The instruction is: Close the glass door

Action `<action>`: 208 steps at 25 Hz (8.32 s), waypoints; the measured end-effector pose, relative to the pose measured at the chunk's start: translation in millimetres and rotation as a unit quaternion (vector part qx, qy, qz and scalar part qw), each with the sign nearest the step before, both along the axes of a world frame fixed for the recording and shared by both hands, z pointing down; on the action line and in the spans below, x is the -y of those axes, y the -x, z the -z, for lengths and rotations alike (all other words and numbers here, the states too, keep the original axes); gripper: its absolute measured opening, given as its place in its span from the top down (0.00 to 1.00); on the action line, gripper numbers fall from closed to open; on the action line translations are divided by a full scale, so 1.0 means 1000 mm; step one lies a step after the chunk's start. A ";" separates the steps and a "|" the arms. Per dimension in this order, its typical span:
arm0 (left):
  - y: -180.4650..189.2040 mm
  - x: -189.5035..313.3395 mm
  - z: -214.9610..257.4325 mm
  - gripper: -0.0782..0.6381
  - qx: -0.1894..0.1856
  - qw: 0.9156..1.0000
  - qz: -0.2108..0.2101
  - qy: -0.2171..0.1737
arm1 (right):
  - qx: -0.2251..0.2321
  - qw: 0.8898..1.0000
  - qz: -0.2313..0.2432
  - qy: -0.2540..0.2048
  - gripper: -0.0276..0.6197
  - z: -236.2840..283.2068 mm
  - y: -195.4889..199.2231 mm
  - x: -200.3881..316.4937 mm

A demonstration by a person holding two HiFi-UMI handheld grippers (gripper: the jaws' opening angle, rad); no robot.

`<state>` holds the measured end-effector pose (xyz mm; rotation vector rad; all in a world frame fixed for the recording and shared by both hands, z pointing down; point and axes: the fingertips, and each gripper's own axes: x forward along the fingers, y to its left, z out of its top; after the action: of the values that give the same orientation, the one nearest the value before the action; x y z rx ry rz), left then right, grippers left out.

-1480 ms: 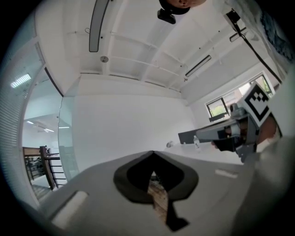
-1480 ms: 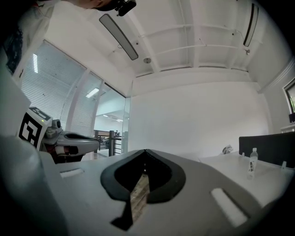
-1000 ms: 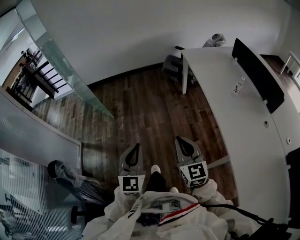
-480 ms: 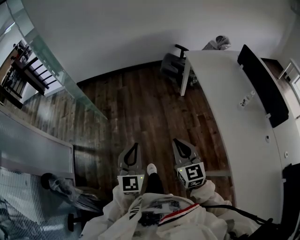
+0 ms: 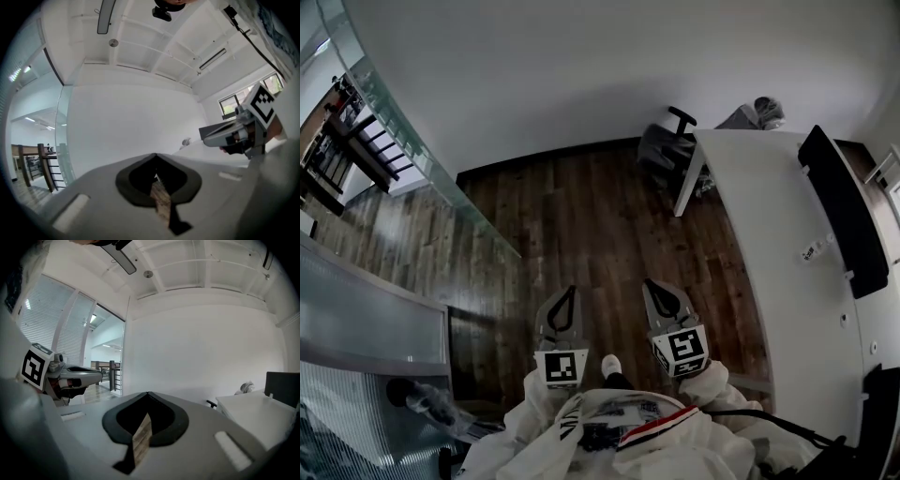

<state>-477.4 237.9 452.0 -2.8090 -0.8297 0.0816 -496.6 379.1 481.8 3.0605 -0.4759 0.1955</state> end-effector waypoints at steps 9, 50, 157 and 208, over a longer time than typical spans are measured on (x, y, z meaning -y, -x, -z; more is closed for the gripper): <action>-0.085 -0.002 -0.004 0.89 0.002 1.000 -0.006 0.000 | 0.001 1.000 -0.014 0.001 0.95 -0.001 -0.083 -0.006; -0.434 -0.204 -0.010 0.89 0.029 0.999 0.029 -0.025 | 0.035 0.998 0.039 -0.027 0.95 -0.024 -0.446 -0.198; -0.503 0.379 -0.034 0.89 0.056 0.498 0.865 0.005 | 0.060 0.503 0.860 0.061 0.59 -0.071 -0.623 0.600; -0.323 0.614 -0.021 0.89 0.023 0.572 0.820 0.013 | 0.052 0.605 0.793 0.051 0.77 -0.065 -0.511 0.825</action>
<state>-154.2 -376.0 472.6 -2.3495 1.8662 -0.2679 14.5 -446.4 546.7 1.3888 -2.5736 0.2420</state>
